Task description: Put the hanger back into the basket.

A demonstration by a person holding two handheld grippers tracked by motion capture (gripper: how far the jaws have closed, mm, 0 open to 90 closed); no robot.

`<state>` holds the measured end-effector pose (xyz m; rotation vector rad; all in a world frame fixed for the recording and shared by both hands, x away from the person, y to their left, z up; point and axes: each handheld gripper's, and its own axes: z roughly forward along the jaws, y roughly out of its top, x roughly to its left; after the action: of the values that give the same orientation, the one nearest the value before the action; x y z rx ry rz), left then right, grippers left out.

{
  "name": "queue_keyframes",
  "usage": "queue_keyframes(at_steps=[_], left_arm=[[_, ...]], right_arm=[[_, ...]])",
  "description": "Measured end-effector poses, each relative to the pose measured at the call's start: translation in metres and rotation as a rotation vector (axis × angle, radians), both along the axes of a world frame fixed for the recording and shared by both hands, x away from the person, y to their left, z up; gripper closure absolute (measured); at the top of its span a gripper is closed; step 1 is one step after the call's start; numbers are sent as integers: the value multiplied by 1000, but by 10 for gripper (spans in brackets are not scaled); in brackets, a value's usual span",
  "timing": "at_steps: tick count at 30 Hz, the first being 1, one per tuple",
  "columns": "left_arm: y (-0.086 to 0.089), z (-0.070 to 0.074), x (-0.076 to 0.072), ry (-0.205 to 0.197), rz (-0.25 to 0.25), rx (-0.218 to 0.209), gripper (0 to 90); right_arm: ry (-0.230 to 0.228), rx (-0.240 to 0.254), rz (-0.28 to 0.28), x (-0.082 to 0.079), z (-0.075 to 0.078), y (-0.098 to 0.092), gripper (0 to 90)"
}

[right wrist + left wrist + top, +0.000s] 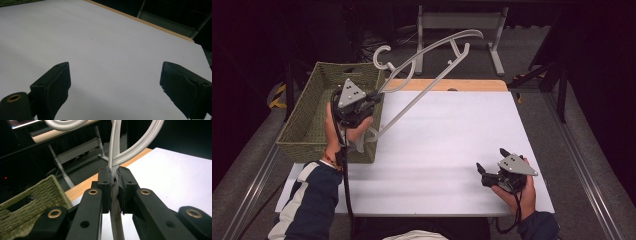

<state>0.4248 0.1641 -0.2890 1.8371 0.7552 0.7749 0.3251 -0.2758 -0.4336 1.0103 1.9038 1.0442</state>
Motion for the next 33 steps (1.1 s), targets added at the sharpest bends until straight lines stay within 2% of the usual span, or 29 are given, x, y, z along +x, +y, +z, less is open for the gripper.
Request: queue_keyframes(at_steps=[7,18,21,23,28,33], left_arm=[[23,-3,9,20,39,-32,817],[60,-10,23,38,108,-30,816],[71,-10,26,29,129,-21,816],[79,-10,29,31,141,-28,816],[96,-13,38,35,174,3,816],[111,-22,45,55,191,28,816]], right_arm=[[5,2,1,-1,0,1,106],[15,-6,6,0,-3,3,106],[17,-7,9,1,-3,3,106],[19,-10,8,1,-4,3,106],[21,-12,8,1,-4,4,106],[24,-16,9,2,-5,5,106]])
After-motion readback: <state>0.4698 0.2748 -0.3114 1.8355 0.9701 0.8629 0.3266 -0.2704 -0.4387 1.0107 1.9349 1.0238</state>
